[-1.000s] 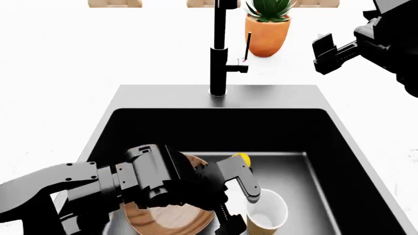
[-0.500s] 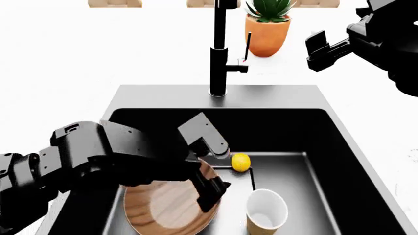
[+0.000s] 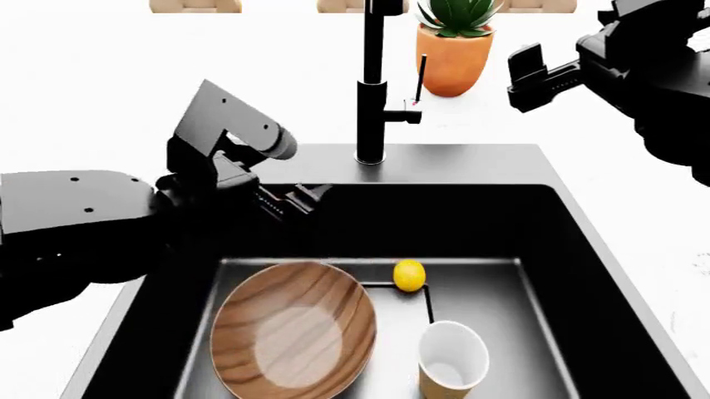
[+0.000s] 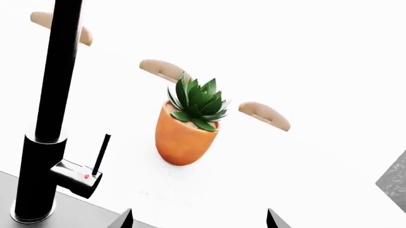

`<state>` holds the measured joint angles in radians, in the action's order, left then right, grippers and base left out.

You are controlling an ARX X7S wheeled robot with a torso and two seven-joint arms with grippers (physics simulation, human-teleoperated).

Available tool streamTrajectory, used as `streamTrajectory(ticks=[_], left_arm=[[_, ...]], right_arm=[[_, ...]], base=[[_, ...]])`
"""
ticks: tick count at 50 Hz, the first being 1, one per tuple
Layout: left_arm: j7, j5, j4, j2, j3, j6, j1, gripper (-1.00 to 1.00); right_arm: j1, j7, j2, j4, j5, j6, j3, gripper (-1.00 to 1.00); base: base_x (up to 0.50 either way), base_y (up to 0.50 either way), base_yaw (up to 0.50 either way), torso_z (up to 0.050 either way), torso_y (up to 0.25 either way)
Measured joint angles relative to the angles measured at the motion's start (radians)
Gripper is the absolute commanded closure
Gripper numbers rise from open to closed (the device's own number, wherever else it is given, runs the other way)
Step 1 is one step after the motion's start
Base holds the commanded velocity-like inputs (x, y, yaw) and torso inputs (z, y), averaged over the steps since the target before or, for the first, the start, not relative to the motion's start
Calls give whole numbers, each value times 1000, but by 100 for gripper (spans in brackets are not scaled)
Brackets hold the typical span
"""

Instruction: Pick the bowl and cup and place them in the sink. Then turn on the water.

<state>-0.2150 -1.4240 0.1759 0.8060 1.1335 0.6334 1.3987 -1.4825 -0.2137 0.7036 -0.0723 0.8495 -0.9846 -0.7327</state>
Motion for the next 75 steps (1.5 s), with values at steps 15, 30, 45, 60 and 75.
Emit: streamTrajectory(ticks=[15,30,45,60,75], left_arm=[[-197,36,-68,9,-68,-54,45,-100],[-272,161,-260,-82,-71,-93,109,-100],[-198,304,-629,-285,-51,-197,188,-100],[-9,440,-1201,-570,-54,-370,334,-100],[92,681,-1420,-694,-273,-363,421,-100]], right_arm=[[21,-1,-131,-146,-46,158,22,-100],[-17,50,-292,-391,-108,335,27,-100],[-138,192,-506,-886,-196,602,26,-100],[-216,266,-627,-1158,-355,713,152,-100],[-277,305,-677,-1219,-611,708,378,-100]], base=[[0,0,0,0,0],[0,0,0,0,0],[0,0,0,0,0],[0,0,0,0,0],[0,0,0,0,0]])
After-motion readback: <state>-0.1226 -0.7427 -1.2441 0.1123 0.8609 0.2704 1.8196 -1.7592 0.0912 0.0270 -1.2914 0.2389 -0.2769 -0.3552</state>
